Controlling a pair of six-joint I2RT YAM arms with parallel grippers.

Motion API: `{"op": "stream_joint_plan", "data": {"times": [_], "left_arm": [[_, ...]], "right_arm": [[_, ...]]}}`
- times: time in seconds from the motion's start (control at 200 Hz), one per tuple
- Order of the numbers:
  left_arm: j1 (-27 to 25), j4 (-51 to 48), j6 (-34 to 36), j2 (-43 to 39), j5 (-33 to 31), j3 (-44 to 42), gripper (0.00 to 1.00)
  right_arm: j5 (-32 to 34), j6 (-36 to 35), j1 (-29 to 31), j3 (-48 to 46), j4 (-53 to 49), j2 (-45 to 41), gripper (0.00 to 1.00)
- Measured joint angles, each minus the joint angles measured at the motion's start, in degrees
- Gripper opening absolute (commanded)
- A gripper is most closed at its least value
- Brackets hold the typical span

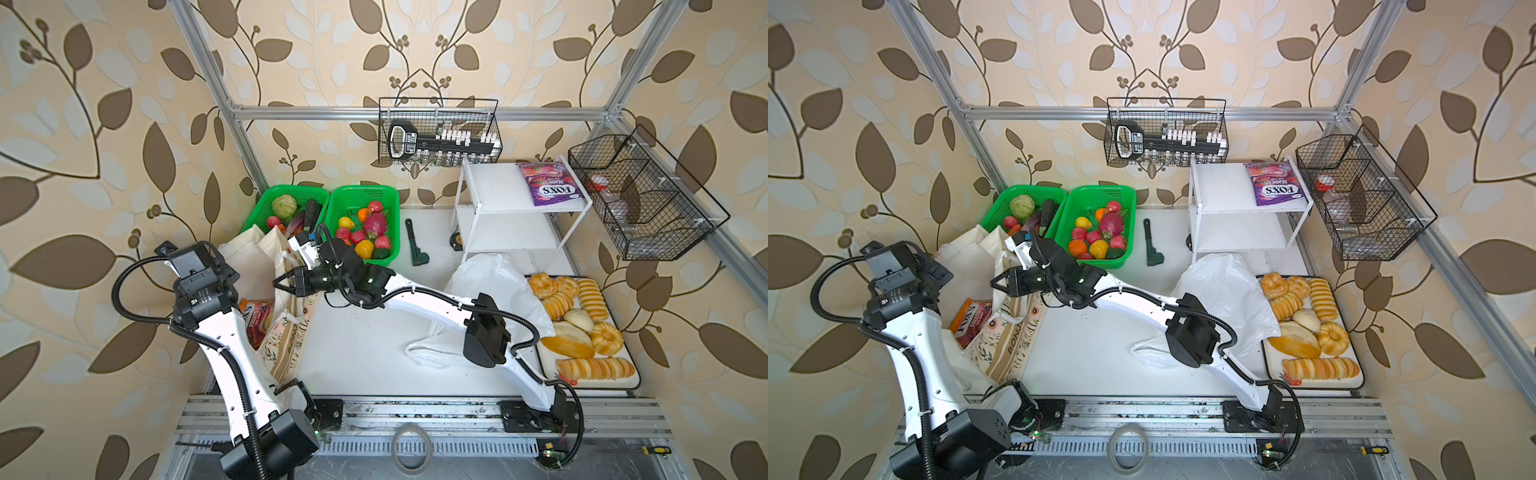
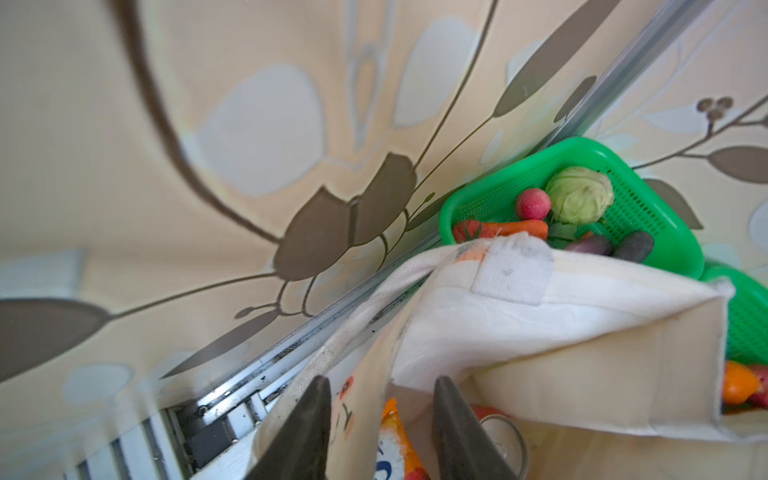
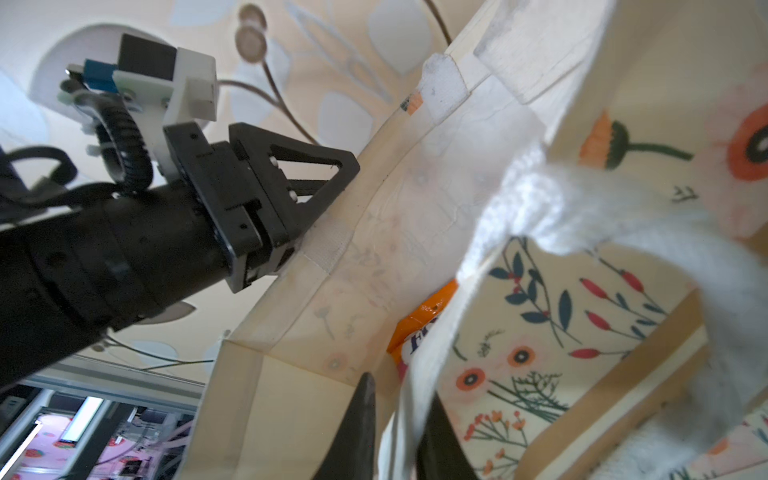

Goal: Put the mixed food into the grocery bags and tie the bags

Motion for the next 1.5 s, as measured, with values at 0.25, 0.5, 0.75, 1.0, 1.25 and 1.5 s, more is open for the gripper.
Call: {"op": "stream_joint_plan", "data": {"times": [0.25, 0.5, 0.75, 1.0, 1.25, 1.5], "left_arm": [[0.00, -2.47, 0.46, -0.59, 3.17, 6.05, 0.94], [0.00, -7.19, 2.86, -0.76, 10.14, 18.40, 0.99], [-0.61, -2.73, -5.55, -1.66, 39.47, 20.90, 0.88], [-18.21, 6.86, -19.32, -1.77, 60.72, 16.22, 0.90], [-42.84, 4.37, -17.64, -1.86, 57.72, 15.80, 0.87], [-72.54, -1.55, -11.93, 7.21, 36.92, 12.24, 0.86]], "right_arm": [[0.46, -1.92, -1.27, -4.70, -3.34, -7.26, 0.50], [5.40, -7.63, -4.55, -19.54, -5.22, -24.30, 0.54], [16.94, -12.09, -10.03, -47.21, -3.63, -48.89, 0.55], [26.62, -9.57, -22.14, -76.89, -6.97, -72.30, 0.54], [30.23, -5.79, -23.54, -93.90, -15.80, -78.84, 0.53], [31.15, -2.05, -23.98, -98.60, -18.67, -76.50, 0.53]]}}
